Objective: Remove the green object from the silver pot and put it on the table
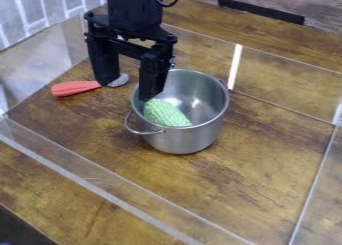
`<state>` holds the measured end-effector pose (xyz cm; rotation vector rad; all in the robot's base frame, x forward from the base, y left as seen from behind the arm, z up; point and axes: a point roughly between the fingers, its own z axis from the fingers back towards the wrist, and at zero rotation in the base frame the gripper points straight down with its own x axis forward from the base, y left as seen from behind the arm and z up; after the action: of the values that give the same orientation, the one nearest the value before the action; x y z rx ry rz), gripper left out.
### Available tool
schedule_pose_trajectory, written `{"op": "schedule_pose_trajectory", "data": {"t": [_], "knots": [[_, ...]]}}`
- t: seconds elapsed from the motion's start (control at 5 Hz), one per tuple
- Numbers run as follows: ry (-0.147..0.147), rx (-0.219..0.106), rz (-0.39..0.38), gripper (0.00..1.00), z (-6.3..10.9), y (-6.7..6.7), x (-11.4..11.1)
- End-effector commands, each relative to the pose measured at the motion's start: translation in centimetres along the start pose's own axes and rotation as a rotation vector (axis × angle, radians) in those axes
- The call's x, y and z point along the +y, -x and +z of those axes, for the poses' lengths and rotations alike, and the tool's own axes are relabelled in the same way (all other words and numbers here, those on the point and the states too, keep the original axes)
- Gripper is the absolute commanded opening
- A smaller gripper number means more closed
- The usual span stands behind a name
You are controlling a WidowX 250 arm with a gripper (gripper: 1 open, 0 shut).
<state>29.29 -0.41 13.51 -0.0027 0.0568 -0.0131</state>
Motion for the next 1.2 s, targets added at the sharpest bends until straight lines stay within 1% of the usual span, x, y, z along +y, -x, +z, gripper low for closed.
{"op": "schedule_pose_trajectory", "data": {"t": [0.0,0.4,0.6,0.8,1.0], "knots": [[0.006,-0.003,-0.006,1.00,-0.7,-0.7,-0.1],[0.012,-0.032,-0.027,1.00,-1.7,-2.4,-0.6],[0.017,-0.041,-0.032,0.00,-2.2,-3.0,-0.8],[0.018,-0.045,-0.032,0.00,-2.2,-3.2,-0.9],[0.016,-0.058,-0.035,0.00,-1.2,-3.5,-1.1]]}}
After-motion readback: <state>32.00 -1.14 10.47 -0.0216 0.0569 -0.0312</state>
